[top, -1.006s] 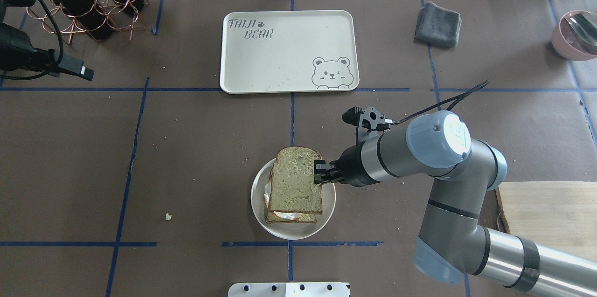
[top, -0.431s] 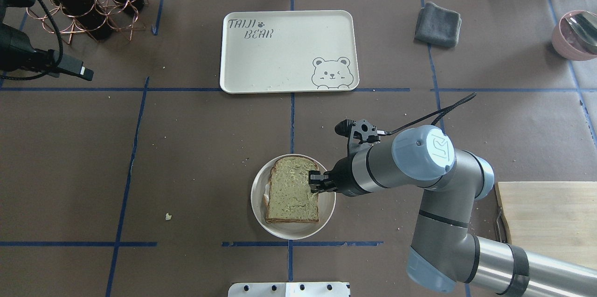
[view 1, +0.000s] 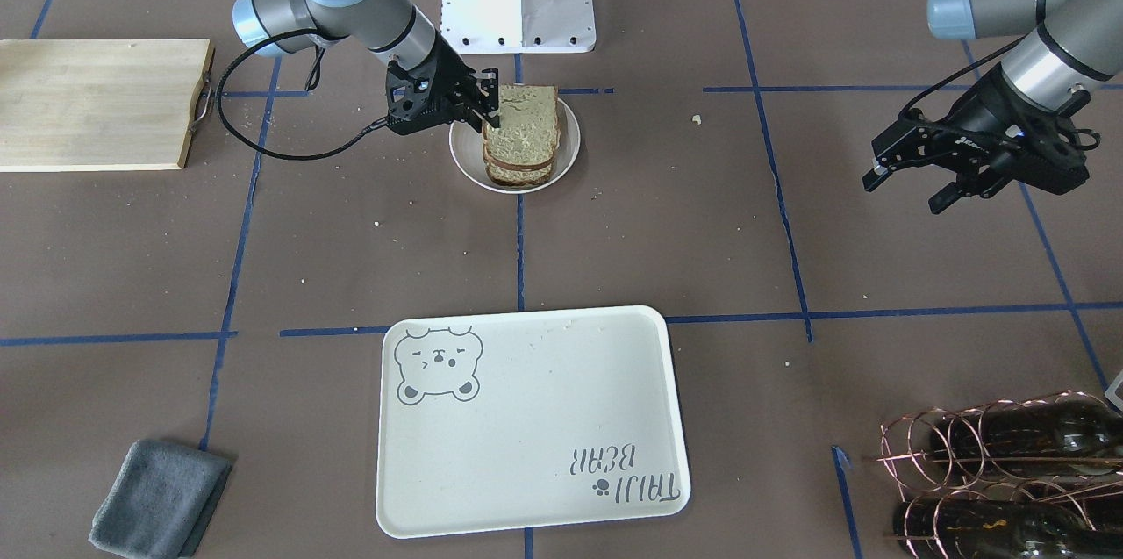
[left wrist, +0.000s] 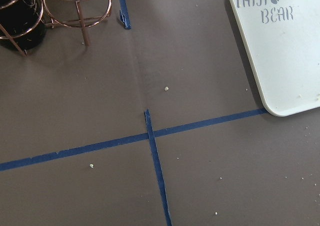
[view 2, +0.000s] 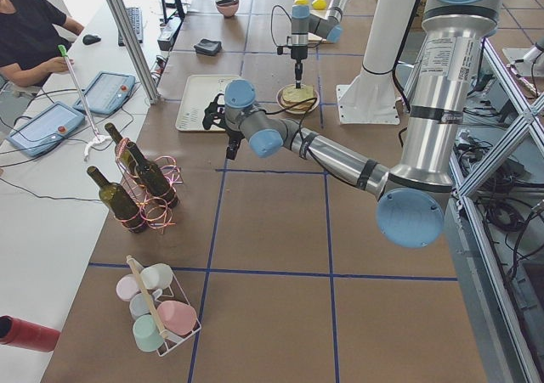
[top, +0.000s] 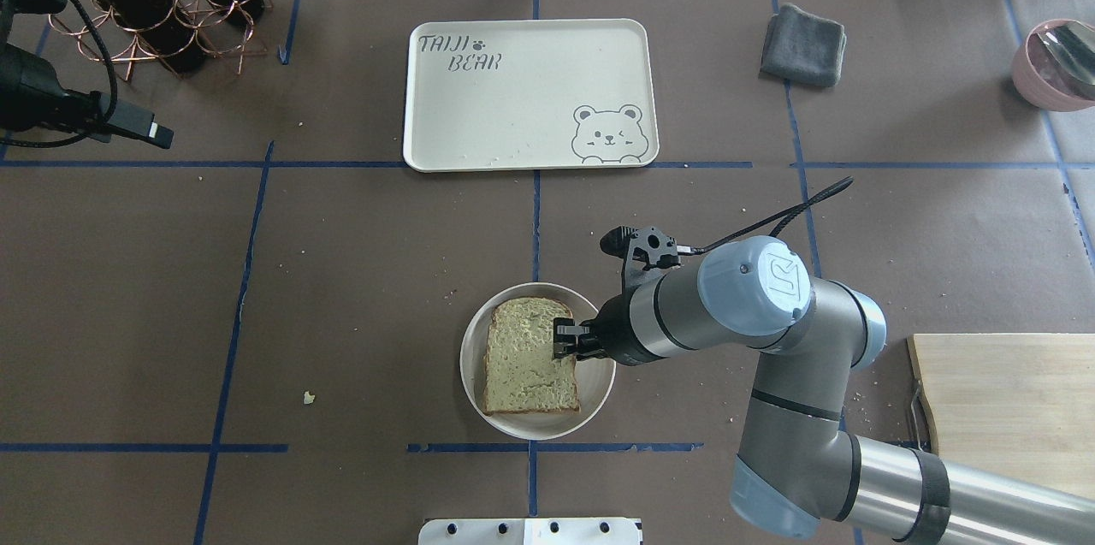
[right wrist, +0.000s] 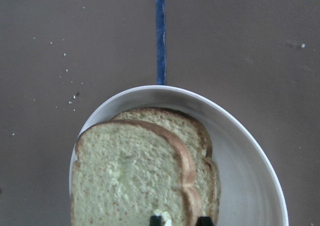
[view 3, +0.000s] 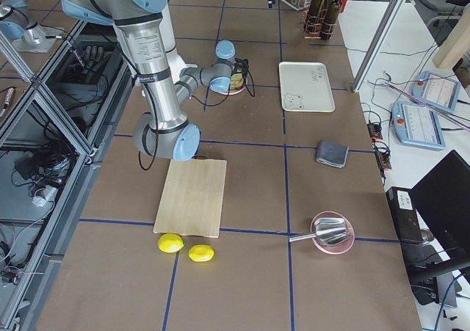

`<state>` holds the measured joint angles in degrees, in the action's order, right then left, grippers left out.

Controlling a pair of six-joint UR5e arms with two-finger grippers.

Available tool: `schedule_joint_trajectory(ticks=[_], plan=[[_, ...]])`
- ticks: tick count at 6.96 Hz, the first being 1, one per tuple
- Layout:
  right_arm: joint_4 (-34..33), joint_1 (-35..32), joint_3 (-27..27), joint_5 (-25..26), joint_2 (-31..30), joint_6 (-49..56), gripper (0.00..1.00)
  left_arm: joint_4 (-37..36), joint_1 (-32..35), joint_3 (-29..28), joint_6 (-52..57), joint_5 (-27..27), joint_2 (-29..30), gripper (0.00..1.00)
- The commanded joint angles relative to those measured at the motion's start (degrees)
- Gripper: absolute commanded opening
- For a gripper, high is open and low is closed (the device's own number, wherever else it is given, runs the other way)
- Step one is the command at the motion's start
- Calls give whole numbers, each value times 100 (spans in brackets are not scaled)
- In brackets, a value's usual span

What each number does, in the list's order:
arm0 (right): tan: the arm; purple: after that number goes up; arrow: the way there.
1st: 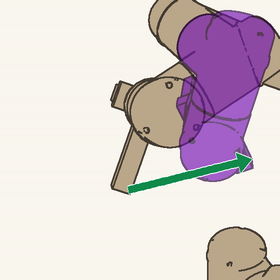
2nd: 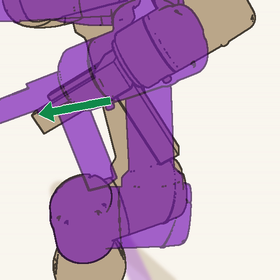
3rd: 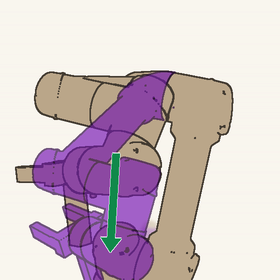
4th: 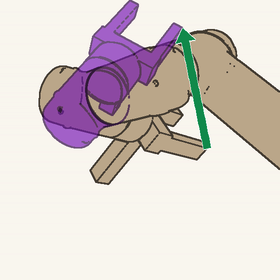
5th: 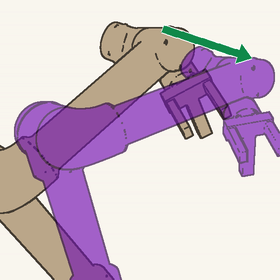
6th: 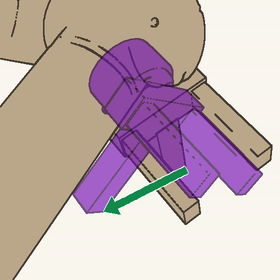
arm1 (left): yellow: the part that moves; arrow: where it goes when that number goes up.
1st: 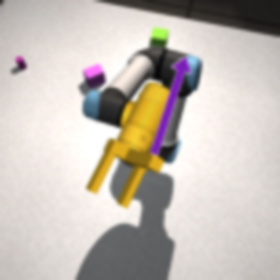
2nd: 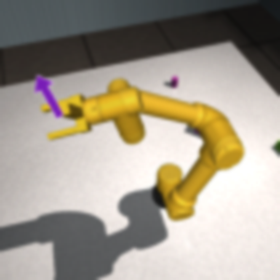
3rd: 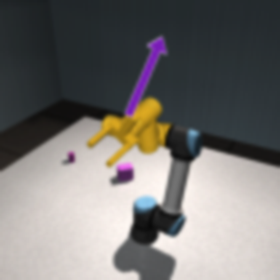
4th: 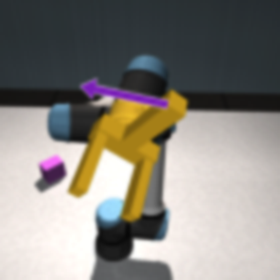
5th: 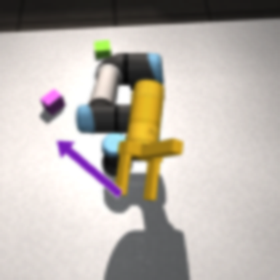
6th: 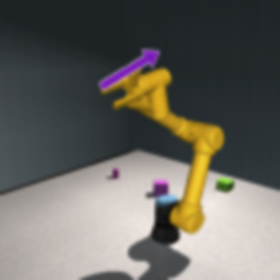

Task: Make sandwich and place on tray
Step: 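Lower the bread slice onto the fried egg and open the right gripper, then raise the right gripper away while the left gripper reaches toward the plate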

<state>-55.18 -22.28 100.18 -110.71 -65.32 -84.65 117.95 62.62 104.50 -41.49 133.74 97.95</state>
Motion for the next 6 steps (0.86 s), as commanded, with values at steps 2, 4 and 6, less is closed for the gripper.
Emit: schedule_joint_trajectory(ticks=[2, 4, 6], plan=[[-114, -599, 19, -335, 28, 1, 100, -9, -57, -96, -384, -6, 328, 100], [-911, -1459, 247, -1238, 10, 36, 100, -9, -661, -27, -1242, -189, 671, 100], [-1738, -2006, 345, -1445, -77, 463, 100, -35, -1678, 158, -2489, -1056, 926, 100]])
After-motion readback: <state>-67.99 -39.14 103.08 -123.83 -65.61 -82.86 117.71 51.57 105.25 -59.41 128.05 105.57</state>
